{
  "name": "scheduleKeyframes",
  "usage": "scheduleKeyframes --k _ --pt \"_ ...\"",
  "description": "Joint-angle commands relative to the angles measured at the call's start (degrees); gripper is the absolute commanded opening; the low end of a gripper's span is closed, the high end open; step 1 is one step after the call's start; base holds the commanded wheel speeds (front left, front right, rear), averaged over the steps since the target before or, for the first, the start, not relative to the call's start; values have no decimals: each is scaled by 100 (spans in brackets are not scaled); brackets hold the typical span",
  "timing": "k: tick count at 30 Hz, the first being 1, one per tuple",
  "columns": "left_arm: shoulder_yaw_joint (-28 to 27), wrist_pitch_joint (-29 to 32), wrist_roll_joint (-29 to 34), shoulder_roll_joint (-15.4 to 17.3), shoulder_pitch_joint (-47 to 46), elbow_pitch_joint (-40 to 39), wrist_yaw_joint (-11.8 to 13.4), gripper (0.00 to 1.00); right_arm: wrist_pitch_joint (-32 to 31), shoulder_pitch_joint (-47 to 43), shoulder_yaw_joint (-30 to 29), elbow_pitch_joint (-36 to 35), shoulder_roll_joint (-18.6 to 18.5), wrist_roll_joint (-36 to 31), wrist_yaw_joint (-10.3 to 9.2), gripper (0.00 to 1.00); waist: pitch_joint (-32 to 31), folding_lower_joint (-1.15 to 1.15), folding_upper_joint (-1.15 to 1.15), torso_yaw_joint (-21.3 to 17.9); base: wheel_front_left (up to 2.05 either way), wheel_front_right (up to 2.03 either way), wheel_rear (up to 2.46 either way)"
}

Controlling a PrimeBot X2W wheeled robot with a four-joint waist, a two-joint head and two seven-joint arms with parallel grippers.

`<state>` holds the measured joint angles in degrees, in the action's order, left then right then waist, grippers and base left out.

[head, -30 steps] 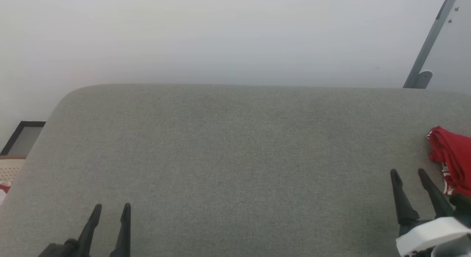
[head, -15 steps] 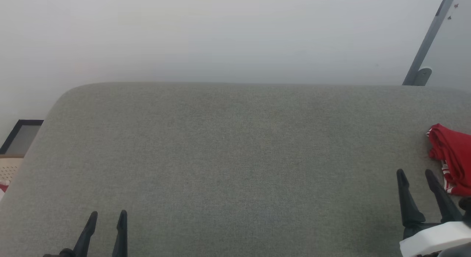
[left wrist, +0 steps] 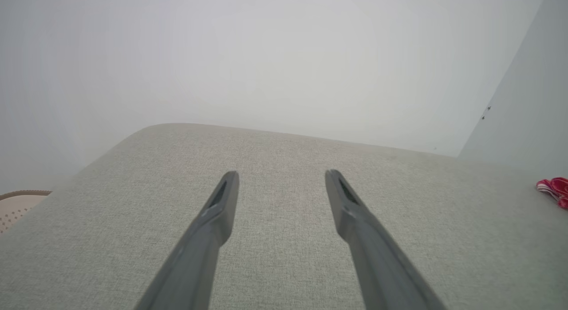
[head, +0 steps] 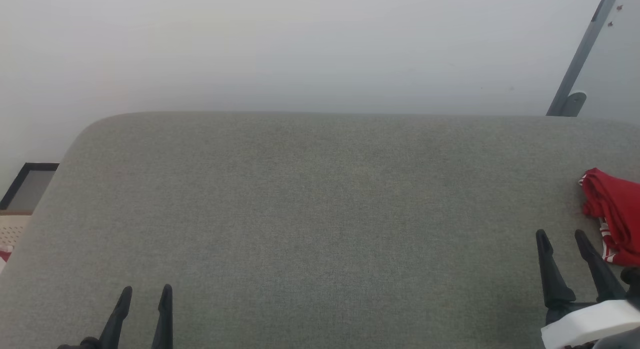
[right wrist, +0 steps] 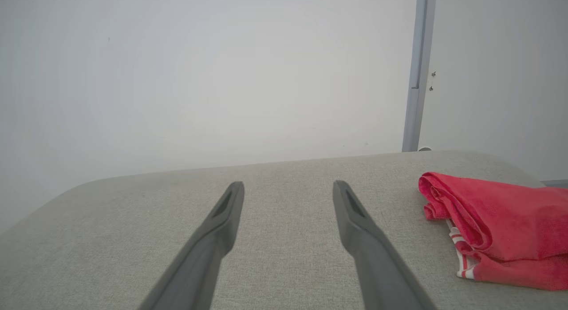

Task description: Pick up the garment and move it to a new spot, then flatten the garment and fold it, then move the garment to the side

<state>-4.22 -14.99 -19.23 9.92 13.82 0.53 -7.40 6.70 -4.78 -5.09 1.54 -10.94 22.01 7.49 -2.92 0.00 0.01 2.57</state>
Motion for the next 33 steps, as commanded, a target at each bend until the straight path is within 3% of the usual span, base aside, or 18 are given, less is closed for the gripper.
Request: scheduleKeyframes --k 1,4,5,10,33 --pt "-33 -24 63 -19 -35 -11 -11 100 5 -63 -1 -38 20 -8 -1 100 -4 0 -1 1 0 0 0" --pt "-54 -24 82 -50 -16 -31 -11 100 4 -82 -7 -40 23 5 -1 100 -18 0 -1 7 0 0 0" --pt "-24 3 6 -45 2 4 0 0 0 -24 -10 22 14 15 0 0 -17 0 -1 6 0 0 0" --pt "29 51 -103 -172 2 254 0 0 -37 -127 2 287 117 113 0 0 -15 0 -1 3 0 0 0" --pt "3 602 -2169 -279 -583 572 -2 0 -399 234 -41 545 306 2054 0 0 42 0 -1 -43 0 0 0"
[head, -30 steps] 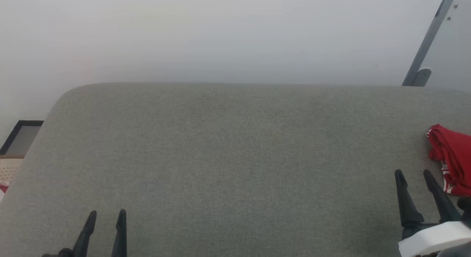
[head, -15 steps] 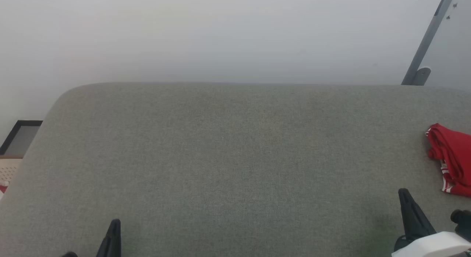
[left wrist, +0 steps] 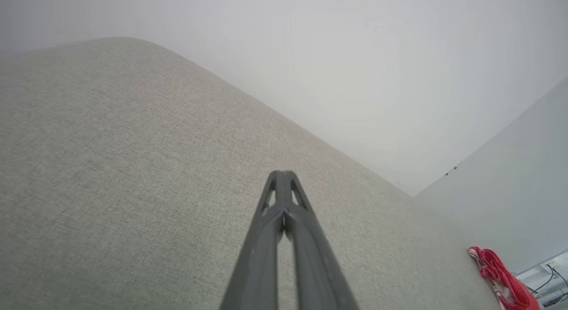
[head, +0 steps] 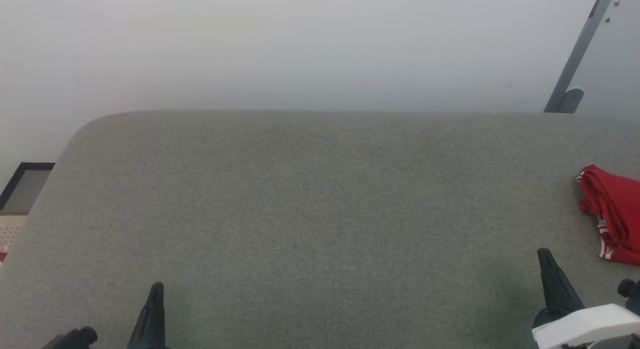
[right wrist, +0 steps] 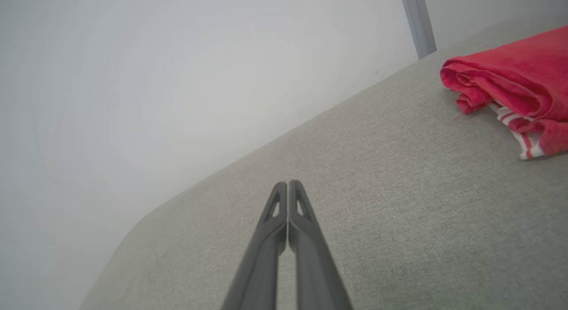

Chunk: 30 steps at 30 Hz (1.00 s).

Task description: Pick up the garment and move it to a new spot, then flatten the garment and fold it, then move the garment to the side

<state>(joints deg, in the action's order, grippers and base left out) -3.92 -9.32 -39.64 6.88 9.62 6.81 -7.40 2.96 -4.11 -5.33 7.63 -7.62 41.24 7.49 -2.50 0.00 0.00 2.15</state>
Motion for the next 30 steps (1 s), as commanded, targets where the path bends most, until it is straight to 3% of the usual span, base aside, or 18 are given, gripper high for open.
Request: scheduleKeyframes --k 1,30 --pt "-30 57 -213 19 -185 -45 -3 0 -41 182 -19 -53 -18 209 0 0 4 0 0 -3 0 0 0" --pt "-88 636 -2271 -115 -762 253 -7 0 -409 537 -63 222 178 2171 0 0 82 0 0 -66 0 0 0"
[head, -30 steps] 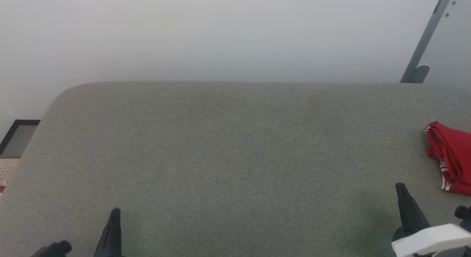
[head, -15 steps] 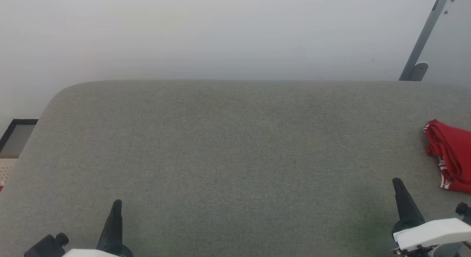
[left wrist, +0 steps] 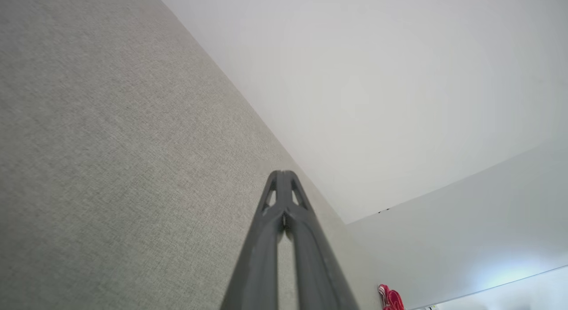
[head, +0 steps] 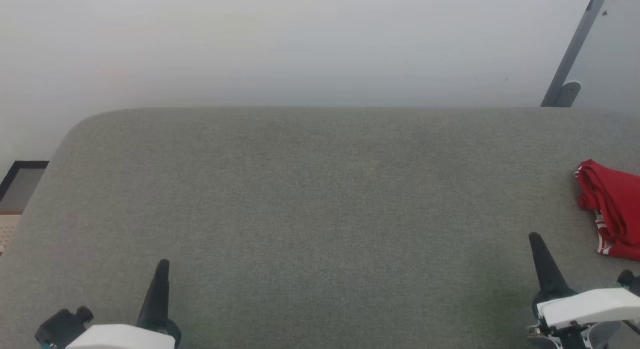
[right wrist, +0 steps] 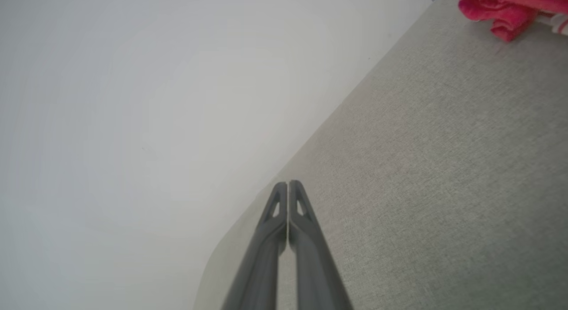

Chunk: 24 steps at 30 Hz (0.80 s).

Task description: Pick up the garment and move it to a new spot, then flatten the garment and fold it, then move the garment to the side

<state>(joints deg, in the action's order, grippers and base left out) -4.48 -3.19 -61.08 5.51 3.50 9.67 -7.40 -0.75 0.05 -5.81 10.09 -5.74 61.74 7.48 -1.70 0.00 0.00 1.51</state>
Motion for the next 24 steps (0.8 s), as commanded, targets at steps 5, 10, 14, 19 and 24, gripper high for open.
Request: scheduleKeyframes --k 5,10,14,19,24 --pt "-41 95 -350 4 -222 2 -7 0 -79 170 -20 5 14 341 2 0 13 0 0 -10 0 0 0" --pt "-51 177 -634 -18 -292 43 -8 0 -128 214 -27 38 42 606 2 0 26 0 0 -20 0 0 0" --pt "-59 237 -843 -35 -359 72 -8 0 -169 249 -33 67 63 807 2 0 36 0 0 -29 0 0 0" --pt "-71 313 -1088 -54 -431 112 -9 0 -214 303 -39 103 89 1050 2 0 49 0 0 -39 0 0 0" --pt "-80 383 -1336 -78 -488 153 -10 0 -255 332 -45 140 110 1280 2 0 62 0 0 -50 0 0 0"
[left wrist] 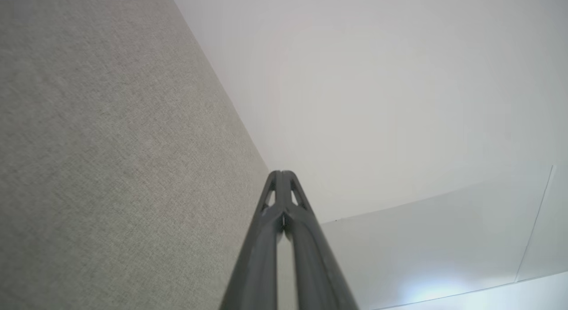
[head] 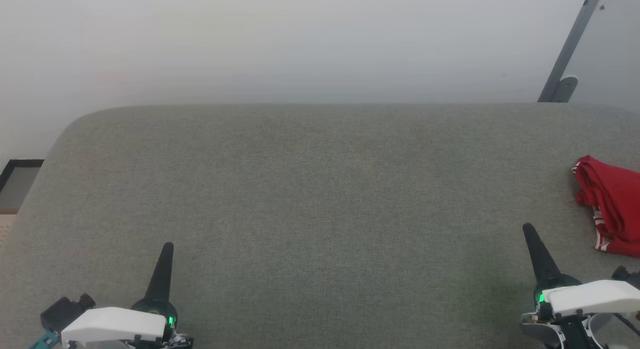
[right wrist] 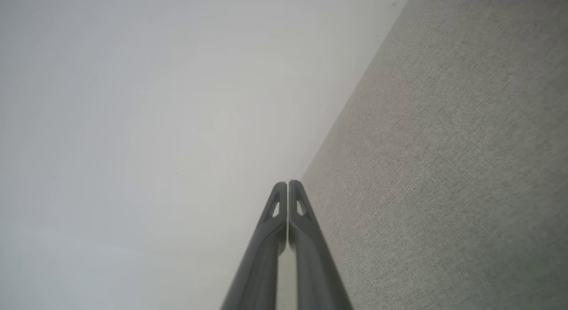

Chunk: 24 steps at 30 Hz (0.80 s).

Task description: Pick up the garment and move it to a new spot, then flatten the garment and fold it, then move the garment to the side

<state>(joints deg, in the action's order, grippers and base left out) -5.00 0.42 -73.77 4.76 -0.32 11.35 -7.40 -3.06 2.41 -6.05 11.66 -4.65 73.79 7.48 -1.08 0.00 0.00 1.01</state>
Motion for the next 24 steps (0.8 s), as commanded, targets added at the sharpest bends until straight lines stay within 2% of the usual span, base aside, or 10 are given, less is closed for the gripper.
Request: scheduleKeyframes --k 1,24 --pt "-30 38 -100 -6 -122 -7 -10 0 -37 105 -21 -9 7 123 2 0 3 0 0 -2 0 0 0" --pt "-72 320 -1056 -80 -397 134 -13 0 -209 270 -40 117 99 1027 2 0 60 0 0 -48 0 0 0"
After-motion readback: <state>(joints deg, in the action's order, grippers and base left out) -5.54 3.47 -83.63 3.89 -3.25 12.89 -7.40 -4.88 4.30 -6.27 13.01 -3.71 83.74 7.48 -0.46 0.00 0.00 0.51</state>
